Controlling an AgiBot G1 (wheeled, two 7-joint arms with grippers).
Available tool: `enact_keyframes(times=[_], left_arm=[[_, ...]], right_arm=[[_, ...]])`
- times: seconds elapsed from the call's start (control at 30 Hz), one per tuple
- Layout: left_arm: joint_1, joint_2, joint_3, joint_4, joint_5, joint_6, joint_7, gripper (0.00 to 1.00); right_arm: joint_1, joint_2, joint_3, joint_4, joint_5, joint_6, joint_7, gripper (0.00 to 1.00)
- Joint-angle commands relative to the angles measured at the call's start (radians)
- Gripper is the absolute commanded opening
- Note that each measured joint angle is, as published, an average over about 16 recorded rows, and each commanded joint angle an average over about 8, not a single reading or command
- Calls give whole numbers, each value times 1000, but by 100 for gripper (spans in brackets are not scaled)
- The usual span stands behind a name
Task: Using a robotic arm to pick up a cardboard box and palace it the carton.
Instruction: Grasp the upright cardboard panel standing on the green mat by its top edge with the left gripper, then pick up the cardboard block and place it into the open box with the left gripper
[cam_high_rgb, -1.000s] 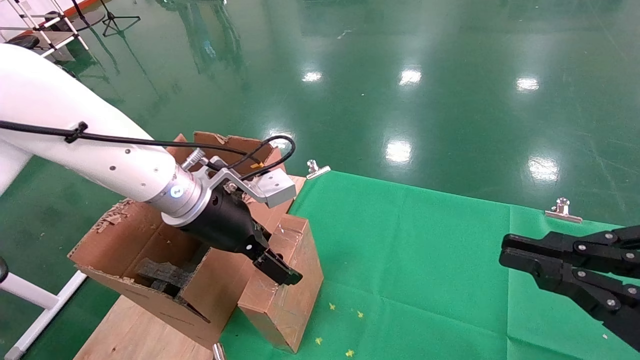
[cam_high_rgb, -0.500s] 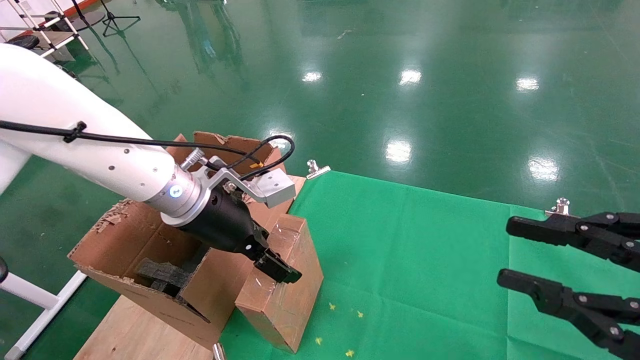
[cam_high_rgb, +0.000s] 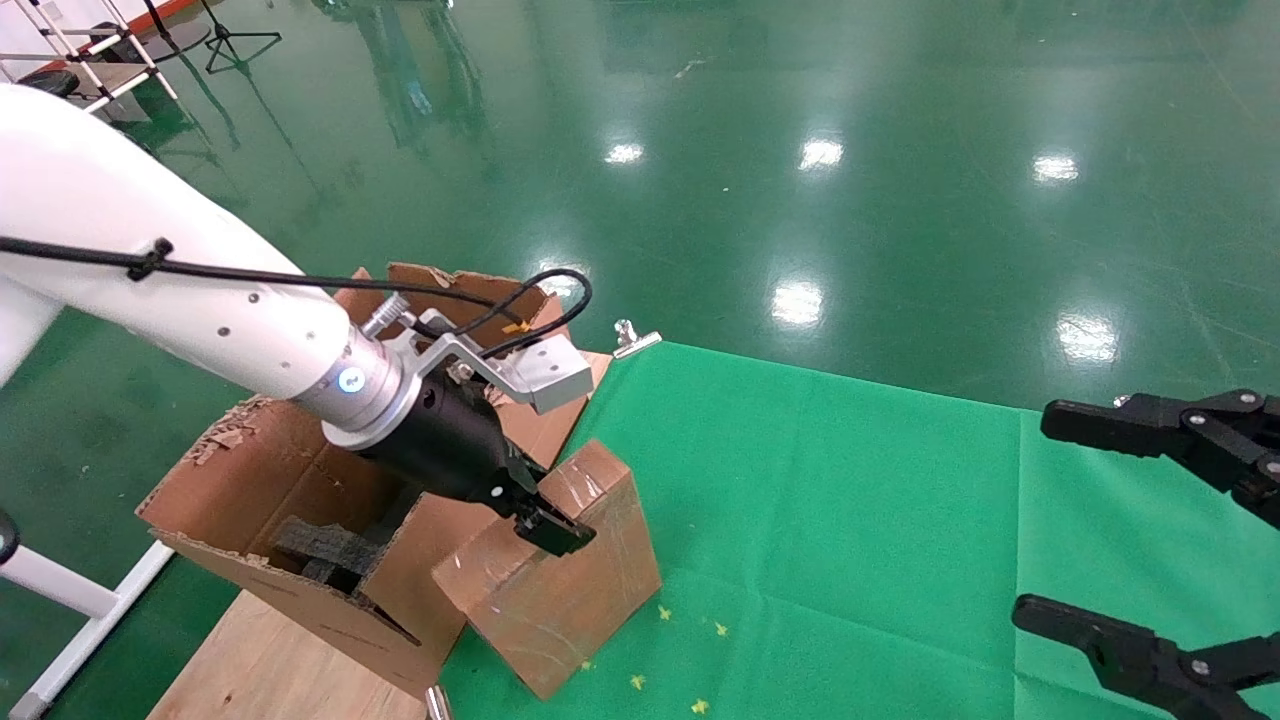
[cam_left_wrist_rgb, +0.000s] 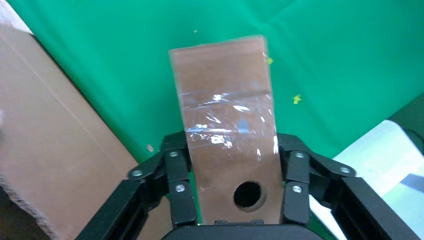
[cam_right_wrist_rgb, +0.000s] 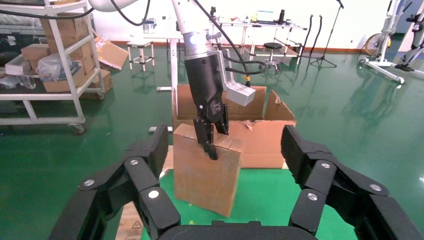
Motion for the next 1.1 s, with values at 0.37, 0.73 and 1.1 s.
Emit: enact_keyframes(times=[0.37, 0.73, 1.1], left_arm=[[-176, -76, -110, 133, -102, 19, 214, 0], [-423, -95, -111, 608, 3, 42, 550, 0], [-395, -30, -23, 1042, 210, -243, 797, 0]], right_arm=[[0, 0, 0, 0, 0, 0, 0, 100], [0, 0, 0, 0, 0, 0, 0, 100], [0, 0, 0, 0, 0, 0, 0, 100]])
